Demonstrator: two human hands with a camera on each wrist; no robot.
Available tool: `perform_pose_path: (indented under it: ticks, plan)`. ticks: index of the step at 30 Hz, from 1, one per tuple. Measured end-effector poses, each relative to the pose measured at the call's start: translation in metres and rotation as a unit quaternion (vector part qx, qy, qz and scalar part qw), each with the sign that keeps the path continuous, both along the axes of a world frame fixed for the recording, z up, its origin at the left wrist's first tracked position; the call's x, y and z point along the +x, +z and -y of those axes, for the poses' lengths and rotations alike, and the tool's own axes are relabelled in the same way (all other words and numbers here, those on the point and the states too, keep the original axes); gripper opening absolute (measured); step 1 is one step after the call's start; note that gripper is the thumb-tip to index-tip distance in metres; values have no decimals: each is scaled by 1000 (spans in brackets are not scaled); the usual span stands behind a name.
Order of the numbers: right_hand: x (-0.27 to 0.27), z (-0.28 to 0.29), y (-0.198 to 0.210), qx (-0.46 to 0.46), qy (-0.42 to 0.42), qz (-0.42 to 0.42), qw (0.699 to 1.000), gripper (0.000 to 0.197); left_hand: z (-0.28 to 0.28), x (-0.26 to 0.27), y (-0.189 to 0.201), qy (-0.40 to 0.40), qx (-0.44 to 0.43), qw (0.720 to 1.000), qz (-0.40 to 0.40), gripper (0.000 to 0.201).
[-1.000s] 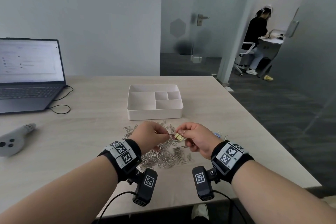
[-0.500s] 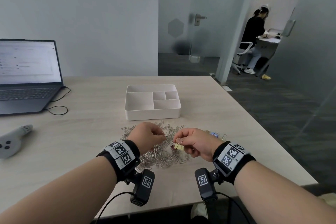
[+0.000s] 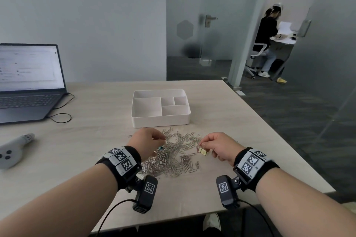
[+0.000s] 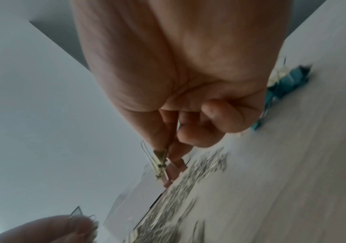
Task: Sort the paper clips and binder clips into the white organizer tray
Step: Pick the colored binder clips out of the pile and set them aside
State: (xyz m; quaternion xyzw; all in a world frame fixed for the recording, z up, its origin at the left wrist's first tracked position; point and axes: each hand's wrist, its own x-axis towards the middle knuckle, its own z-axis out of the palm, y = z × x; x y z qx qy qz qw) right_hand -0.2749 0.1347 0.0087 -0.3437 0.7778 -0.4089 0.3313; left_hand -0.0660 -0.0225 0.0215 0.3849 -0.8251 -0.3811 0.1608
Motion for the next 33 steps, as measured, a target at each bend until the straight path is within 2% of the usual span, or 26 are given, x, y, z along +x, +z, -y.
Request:
perform_pose_path:
  ticks: [4, 8, 12, 18, 20, 23, 24, 26, 28, 30, 33]
  plan:
    - [-28, -18, 5, 41, -31, -105, 993, 13, -10, -9, 0, -15, 57, 996, -69, 5]
    - [-50, -38, 4, 69, -76, -141, 985, 19, -26, -25, -5, -37, 97, 988, -114, 11]
    - [-61, -52, 3, 88, -102, -169, 976, 16, -38, -36, -12, -54, 127, 983, -118, 19]
    - [-72, -62, -2, 88, -126, -177, 972, 13, -52, -44, -19, -69, 163, 976, -127, 14]
    - [-71, -64, -1, 89, -120, -211, 966, 11, -55, -46, -18, -74, 176, 973, -128, 14]
    - [-58, -64, 8, 26, -119, -257, 959, 14, -59, -48, -18, -79, 200, 967, -133, 15]
    - [-49, -62, 12, -7, -103, -235, 967, 12, -61, -49, -18, -78, 205, 966, -135, 16]
    - [-29, -58, 20, -55, -38, -125, 990, 11, -65, -52, -18, -76, 210, 965, -139, 18]
    - [-10, -53, 22, -67, 41, -23, 997, 22, -70, -53, -17, -76, 210, 964, -145, 20]
    - [4, -48, 19, -74, 87, 15, 993, 31, -74, -55, -17, -73, 205, 964, -153, 20]
    - [16, -41, 11, -105, 99, 39, 989, 30, -78, -54, -16, -68, 199, 964, -161, 17]
